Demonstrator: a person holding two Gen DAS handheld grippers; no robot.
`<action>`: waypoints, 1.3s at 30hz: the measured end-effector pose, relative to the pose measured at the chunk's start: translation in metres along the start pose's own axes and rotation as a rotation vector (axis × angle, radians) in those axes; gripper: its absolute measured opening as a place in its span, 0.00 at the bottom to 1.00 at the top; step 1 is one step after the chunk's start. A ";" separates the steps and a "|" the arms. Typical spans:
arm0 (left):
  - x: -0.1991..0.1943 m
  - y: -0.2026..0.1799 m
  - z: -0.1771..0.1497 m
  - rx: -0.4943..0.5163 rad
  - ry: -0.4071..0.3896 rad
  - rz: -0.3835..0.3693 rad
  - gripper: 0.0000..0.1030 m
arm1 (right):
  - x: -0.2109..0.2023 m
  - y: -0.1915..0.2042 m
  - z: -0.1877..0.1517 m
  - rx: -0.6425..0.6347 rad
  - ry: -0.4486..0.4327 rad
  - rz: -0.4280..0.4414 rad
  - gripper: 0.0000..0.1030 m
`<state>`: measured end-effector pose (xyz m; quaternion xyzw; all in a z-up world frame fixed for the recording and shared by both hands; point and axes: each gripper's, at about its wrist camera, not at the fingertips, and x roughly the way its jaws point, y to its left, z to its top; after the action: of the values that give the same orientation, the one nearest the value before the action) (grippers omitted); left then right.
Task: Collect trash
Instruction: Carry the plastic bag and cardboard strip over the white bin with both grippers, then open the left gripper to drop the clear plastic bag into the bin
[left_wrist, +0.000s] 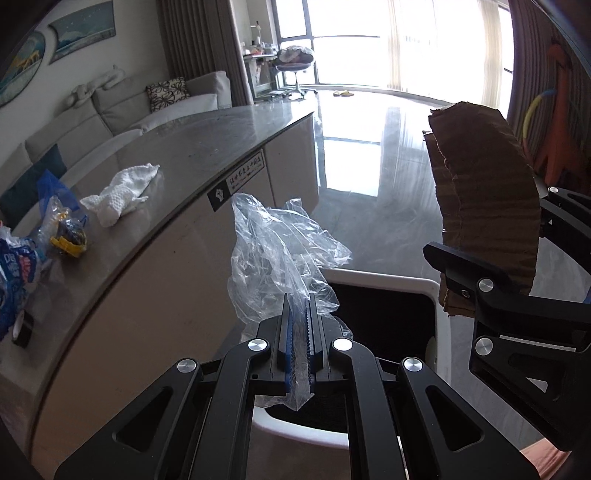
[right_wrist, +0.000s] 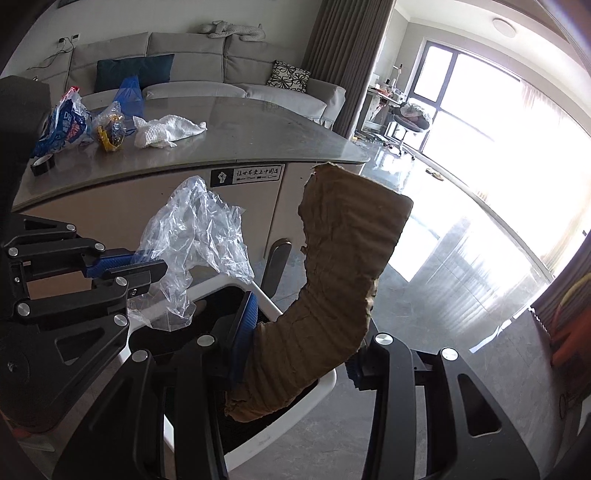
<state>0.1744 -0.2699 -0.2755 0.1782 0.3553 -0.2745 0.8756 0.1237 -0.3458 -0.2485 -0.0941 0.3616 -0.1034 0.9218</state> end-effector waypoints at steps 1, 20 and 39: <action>0.004 -0.001 -0.002 0.002 0.008 -0.004 0.07 | 0.003 -0.001 -0.002 -0.006 0.008 0.002 0.42; 0.073 -0.017 -0.023 0.024 0.192 -0.100 0.07 | 0.059 -0.005 -0.023 -0.042 0.132 0.045 0.42; 0.098 -0.034 -0.028 0.107 0.245 -0.109 0.92 | 0.071 -0.002 -0.016 -0.022 0.139 0.030 0.42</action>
<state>0.1978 -0.3167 -0.3692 0.2370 0.4535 -0.3164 0.7987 0.1636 -0.3678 -0.3056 -0.0915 0.4272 -0.0920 0.8948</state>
